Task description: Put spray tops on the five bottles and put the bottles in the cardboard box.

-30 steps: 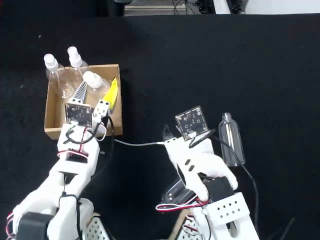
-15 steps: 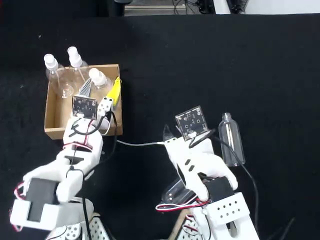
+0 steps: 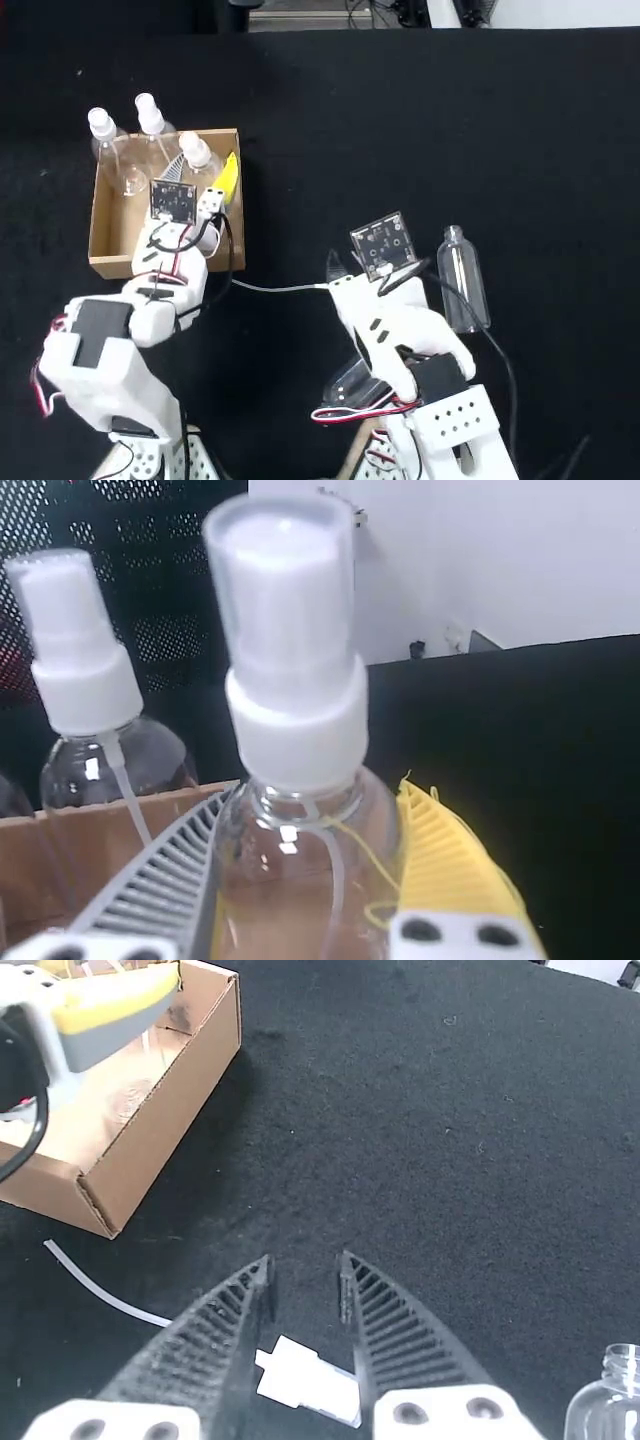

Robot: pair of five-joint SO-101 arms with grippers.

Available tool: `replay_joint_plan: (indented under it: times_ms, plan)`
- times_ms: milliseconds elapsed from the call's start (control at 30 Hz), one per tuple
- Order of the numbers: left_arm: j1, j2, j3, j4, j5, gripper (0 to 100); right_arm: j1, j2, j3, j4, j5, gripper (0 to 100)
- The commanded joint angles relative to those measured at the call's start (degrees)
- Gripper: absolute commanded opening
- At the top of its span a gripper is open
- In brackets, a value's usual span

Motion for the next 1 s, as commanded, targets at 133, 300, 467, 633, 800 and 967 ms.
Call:
replay_joint_plan:
  times_ms: [133, 300, 467, 633, 800, 967]
  plan:
    - [-0.8, 4.4, -7.5, -1.8, 0.5, 4, -0.3, -1.3, -0.5, -1.7, 0.6, 8.9]
    - [-0.8, 5.7, -8.0, -1.8, 0.5, 4, -0.3, -1.3, -0.5, -1.7, 0.6, 8.9]
    - [-1.5, 5.6, -8.0, -1.8, 0.5, 4, -0.3, -1.3, -0.5, -1.7, 0.6, 8.9]
    - [-1.5, 5.7, -8.0, -1.8, 0.4, 4, -0.3, -1.3, -0.5, -1.7, 0.6, 8.9]
    - [-1.5, 5.7, -8.0, -1.8, 0.4, 4, -0.3, -1.3, -0.5, -1.7, 0.6, 8.9]
    - [-1.5, 5.7, -8.0, -1.8, 0.4, 4, -0.3, -1.3, -0.5, -1.7, 0.6, 8.9]
